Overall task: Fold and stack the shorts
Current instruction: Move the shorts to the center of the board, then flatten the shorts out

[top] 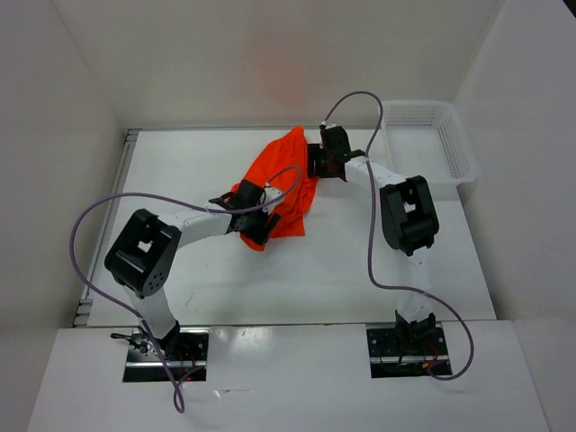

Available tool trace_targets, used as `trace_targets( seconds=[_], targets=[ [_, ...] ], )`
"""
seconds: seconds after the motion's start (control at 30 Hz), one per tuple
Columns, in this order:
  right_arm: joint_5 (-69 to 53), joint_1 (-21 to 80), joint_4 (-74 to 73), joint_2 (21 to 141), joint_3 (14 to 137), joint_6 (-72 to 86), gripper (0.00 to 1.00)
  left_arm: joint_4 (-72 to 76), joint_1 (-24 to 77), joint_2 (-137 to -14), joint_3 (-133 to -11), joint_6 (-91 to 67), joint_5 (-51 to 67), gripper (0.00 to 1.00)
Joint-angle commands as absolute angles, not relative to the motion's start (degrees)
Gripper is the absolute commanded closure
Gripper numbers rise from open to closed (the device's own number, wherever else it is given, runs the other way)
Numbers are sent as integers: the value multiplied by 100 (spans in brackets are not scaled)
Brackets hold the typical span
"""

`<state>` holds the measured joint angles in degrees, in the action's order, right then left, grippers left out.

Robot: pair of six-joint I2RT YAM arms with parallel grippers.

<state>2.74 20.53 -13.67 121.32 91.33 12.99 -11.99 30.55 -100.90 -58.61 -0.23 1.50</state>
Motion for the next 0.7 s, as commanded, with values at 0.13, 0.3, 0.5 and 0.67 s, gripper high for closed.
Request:
trace_targets(
  seconds=[0.13,0.3,0.5,0.67],
  targets=[
    [-8,2101,-984,12936,10072,1757,27,-993,3006,-10187,-6100,0,396,75],
    [402,2101,-1318,13078,9976,2109,44,-1492,2744,-9906,-6266,0,237,100],
    [380,2048,-1459,12622,9212,2180,48,-2530,2005,-9703,-7540,0,421,100],
    [18,2101,-1459,12385,9149,1996,100,-3172,1820,-9642,-8532,0,992,99]
  ],
)
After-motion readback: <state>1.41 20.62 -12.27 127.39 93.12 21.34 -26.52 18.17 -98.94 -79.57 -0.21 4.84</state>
